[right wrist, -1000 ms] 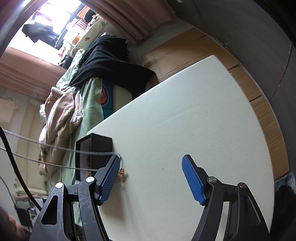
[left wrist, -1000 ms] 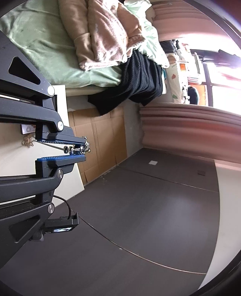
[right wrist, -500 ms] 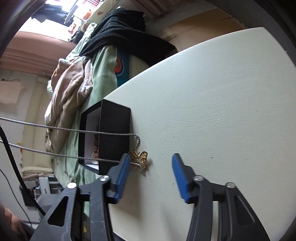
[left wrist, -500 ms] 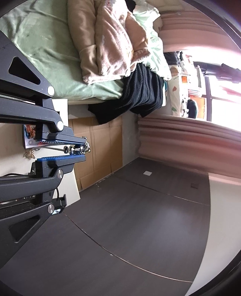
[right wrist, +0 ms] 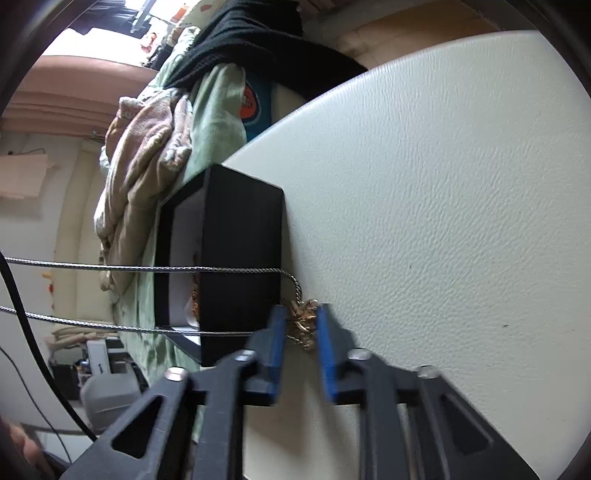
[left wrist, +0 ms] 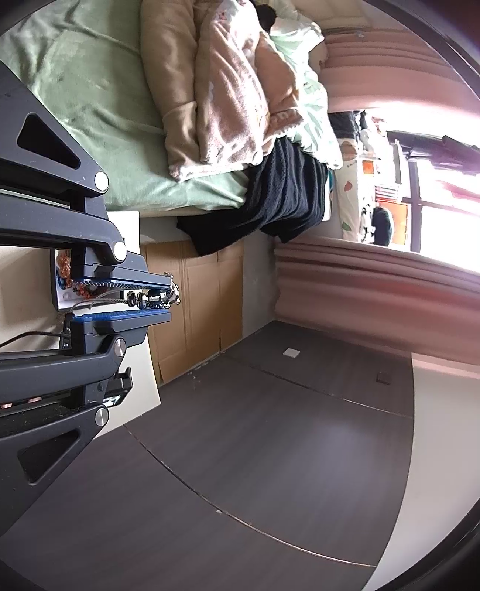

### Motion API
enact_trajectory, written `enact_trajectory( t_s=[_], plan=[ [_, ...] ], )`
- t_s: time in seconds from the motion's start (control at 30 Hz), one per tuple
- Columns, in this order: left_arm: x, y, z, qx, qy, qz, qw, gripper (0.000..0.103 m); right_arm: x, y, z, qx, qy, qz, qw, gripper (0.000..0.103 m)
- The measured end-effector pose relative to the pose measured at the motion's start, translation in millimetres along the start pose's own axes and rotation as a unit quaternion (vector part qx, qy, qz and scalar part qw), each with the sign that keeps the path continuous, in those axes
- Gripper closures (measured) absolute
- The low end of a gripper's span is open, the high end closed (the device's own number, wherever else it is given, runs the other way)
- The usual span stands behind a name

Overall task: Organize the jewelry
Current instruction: 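Lift the necklace by its pendant with the left tool, chain dangling, then lower the dangling necklace into the black box with the left tool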

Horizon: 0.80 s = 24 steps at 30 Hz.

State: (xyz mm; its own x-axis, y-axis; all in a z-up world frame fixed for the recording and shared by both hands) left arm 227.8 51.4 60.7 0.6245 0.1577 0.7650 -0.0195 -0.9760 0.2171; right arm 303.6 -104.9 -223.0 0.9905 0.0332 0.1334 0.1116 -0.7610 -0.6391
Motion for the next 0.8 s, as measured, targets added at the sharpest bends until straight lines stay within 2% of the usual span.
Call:
enact_trajectory(
  t_s=[0.2, 0.33, 0.53, 0.8],
  plan=[
    [1, 1, -4, 0.003, 0.002, 0.002, 1.0000, 0.092, 0, -7, -13, 0.007, 0.023, -0.010, 1.000, 0.094],
    [7, -2, -10, 0.005, 0.010, -0.001, 0.9999, 0.092, 2, -13, -32, 0.019, 0.044, -0.014, 0.999, 0.094],
    [33, 6, -31, 0.008, 0.035, 0.011, 0.9993, 0.092, 4, -27, -64, 0.054, 0.084, -0.025, 0.995, 0.094],
    [71, 19, -57, 0.024, 0.071, 0.039, 0.9964, 0.092, 1, -37, -88, 0.084, 0.114, -0.035, 0.989, 0.094]
  ],
)
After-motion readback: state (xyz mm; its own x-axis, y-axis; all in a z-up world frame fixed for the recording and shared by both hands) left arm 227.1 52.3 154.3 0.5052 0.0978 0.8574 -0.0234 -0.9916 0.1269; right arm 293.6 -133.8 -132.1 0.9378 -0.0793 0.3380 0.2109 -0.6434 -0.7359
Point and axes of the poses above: each gripper's, at about its wrist camera, not at the fingertips, and z roughly the way its jaws point, y to its right, x to its top, the point moved 5 cm from there along z, roughly the way its jaws point, and after that the axes turned 2 degrees about -z, right-handed, at the moved point
